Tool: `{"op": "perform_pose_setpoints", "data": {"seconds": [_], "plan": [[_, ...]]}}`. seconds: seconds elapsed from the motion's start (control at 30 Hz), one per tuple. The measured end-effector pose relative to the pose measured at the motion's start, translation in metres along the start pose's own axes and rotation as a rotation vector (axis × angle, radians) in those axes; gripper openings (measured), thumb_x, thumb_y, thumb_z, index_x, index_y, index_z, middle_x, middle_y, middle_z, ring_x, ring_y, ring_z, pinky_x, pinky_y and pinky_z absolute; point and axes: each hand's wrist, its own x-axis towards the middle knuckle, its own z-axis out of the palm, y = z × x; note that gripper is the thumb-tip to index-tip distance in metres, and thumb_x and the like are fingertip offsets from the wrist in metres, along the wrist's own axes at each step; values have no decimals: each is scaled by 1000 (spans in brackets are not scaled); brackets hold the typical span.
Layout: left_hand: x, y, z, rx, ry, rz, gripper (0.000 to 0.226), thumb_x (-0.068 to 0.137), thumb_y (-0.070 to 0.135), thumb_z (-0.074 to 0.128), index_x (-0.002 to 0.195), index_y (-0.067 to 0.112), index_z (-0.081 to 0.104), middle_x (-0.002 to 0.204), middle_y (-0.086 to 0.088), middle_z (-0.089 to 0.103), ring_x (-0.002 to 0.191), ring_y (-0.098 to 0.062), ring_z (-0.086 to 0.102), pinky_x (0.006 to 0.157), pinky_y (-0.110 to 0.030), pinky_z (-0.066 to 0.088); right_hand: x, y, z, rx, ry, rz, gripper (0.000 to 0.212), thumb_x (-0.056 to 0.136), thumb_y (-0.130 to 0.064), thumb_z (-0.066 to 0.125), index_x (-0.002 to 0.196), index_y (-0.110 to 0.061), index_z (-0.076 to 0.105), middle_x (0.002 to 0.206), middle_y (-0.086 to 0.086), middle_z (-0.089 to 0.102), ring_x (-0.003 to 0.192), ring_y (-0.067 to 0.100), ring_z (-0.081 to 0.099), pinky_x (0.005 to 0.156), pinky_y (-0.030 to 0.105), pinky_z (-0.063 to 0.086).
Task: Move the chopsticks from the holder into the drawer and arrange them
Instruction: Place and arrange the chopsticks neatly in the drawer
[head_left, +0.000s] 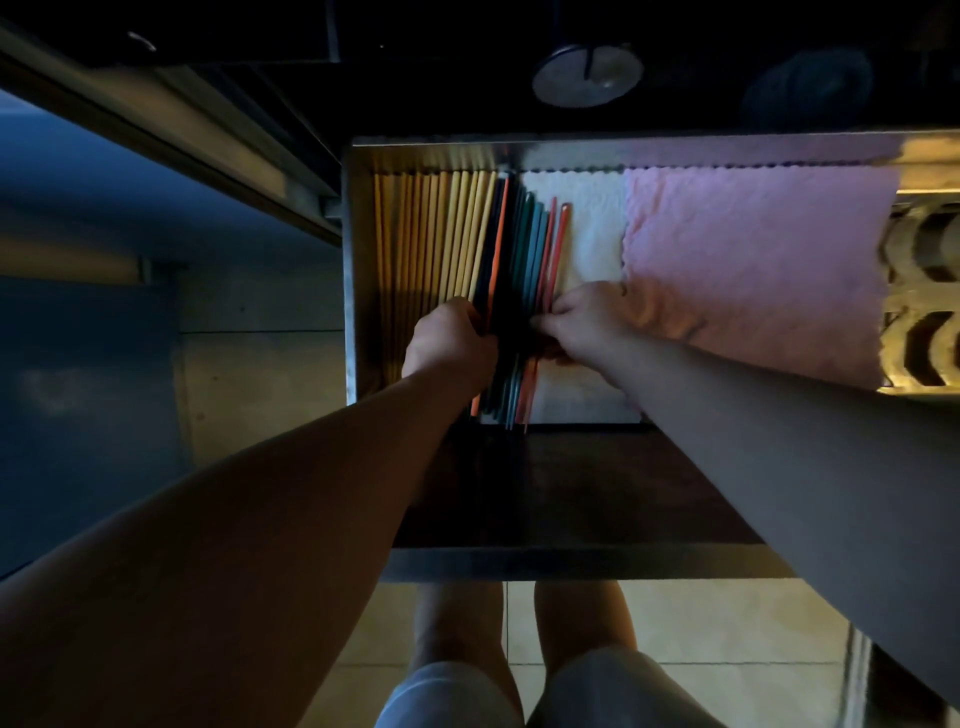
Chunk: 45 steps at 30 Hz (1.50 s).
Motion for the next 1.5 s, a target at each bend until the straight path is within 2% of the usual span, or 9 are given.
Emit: {"op": "perform_pose_setpoints", "data": {"seconds": [0.13,0.3,0.5,0.73,1.03,1.2,1.3,1.4,1.5], "plan": [[1,-4,-1,-4,-26,10,23,88,30,67,109,23,62,98,1,64,85,-17,62,73,-35,58,-6,2,1,-110,103,-29,19,75,-19,78,70,-5,67,69,10,64,58,18,57,46,21,39],[2,-5,-2,-6,-48,29,26,88,29,67,112,23,61,98,2,64,82,-14,62,67,-32,57,-5,9,4,-91,141,-5,36,75,-24,77,52,-19,50,53,-3,54,58,22,58,57,27,46],[1,-2,-5,-5,-55,51,26,89,29,67,113,21,62,99,1,64,84,-15,62,66,-31,57,-9,0,5,-97,85,-18,12,82,-19,67,71,-16,69,63,1,63,59,17,60,54,20,46],[-4,13,4,34,-66,89,19,86,30,69,102,24,60,90,4,60,76,-11,56,56,-26,44,-7,8,-2,-21,156,58,18,70,-27,57,72,-13,67,73,14,70,71,33,70,66,48,60],[-12,40,31,121,-104,37,21,86,30,70,99,18,60,89,-2,64,81,-18,62,62,-30,48,-15,34,-17,24,7,21,10,80,-19,57,80,-14,66,70,12,68,59,23,62,49,25,45],[-17,46,32,208,-78,-16,23,90,33,66,105,17,61,97,-5,66,85,-21,65,70,-36,56,-19,30,-18,-14,49,-2,18,80,-17,55,89,-10,69,79,16,69,68,28,66,61,35,57],[-20,43,26,326,-1,89,34,92,37,62,119,20,53,126,-8,52,112,-29,53,87,-43,49,-18,21,-20,-40,50,-39,23,85,-10,50,98,-12,69,83,10,67,68,21,62,54,22,46],[-21,36,17,424,136,157,49,91,23,58,136,27,40,154,-8,24,136,-33,28,107,-46,31,-17,12,-16,26,11,-58,33,87,-10,47,111,-15,68,96,9,69,86,24,66,71,27,52],[-19,26,13,450,58,139,74,91,21,60,151,33,19,165,0,-5,149,-32,2,117,-49,17,-20,4,-9,52,-36,-62,36,89,-9,47,118,-17,67,102,6,70,90,19,64,75,22,45]]}}
